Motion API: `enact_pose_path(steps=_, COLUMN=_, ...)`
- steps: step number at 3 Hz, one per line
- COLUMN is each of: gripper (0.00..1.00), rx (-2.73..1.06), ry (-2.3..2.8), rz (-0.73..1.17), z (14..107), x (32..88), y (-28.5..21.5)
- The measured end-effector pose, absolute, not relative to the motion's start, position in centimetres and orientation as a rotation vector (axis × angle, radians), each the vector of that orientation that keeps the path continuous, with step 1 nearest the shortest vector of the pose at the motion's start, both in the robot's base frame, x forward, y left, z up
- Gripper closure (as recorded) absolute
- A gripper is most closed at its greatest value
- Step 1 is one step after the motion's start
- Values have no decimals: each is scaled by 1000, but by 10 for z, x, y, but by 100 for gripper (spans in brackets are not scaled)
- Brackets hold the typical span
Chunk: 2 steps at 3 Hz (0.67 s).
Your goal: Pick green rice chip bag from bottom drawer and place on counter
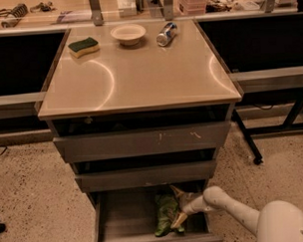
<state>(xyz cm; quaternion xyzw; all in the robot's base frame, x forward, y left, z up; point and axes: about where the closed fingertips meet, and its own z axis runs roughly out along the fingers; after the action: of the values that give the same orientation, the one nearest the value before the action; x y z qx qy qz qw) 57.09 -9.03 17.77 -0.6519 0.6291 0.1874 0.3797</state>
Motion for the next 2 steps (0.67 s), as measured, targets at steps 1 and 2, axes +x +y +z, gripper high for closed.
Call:
enact_pose_path(steps=1, gripper=0, rx=-1649, ry=1705, rz=532, z=167, x=568, y=-78)
enact_pose_path(steps=2, gripper=0, rx=-1623, ry=1826, rz=574, z=158, x=559, y=-70)
